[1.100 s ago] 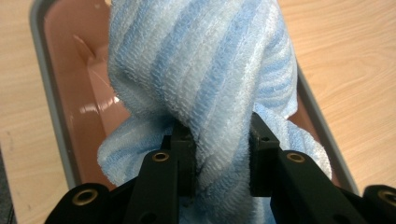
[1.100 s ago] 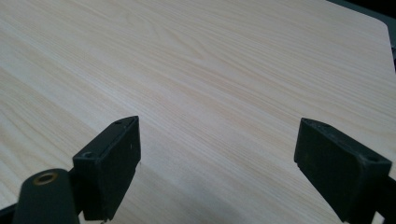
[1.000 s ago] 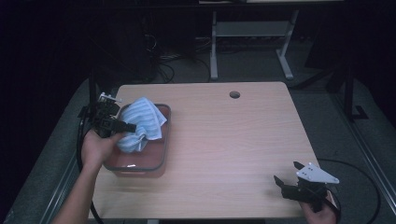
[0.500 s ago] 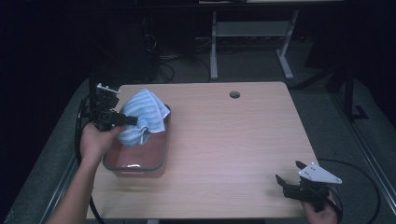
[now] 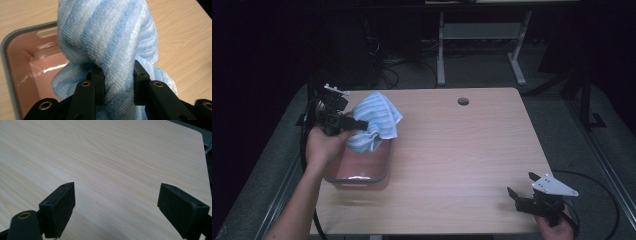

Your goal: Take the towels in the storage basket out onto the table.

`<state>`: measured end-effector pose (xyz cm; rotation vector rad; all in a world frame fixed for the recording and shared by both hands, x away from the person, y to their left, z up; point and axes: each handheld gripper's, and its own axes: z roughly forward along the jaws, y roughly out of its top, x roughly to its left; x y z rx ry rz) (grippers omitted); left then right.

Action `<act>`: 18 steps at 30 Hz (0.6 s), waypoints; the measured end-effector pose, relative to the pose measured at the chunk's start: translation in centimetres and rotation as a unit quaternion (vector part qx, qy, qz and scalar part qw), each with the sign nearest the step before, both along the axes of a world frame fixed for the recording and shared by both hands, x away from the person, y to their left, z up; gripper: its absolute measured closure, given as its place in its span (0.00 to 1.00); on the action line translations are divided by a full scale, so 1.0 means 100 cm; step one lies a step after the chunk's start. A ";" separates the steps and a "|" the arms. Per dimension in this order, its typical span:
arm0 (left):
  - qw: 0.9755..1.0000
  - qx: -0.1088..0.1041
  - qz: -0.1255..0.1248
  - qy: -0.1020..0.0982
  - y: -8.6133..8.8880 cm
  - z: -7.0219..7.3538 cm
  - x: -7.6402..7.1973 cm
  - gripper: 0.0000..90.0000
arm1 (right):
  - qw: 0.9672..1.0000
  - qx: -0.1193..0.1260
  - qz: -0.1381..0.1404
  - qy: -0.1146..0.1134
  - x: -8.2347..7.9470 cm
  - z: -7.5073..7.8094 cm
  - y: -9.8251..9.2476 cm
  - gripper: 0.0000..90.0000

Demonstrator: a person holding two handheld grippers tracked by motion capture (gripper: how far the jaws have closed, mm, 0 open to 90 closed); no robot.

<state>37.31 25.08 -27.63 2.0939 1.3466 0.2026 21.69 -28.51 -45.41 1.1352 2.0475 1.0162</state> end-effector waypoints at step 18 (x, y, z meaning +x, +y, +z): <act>0.999 -0.010 -0.035 0.005 -0.034 -0.008 0.010 0.77 | 1.000 0.008 -0.009 0.000 -0.001 0.001 -0.005 0.16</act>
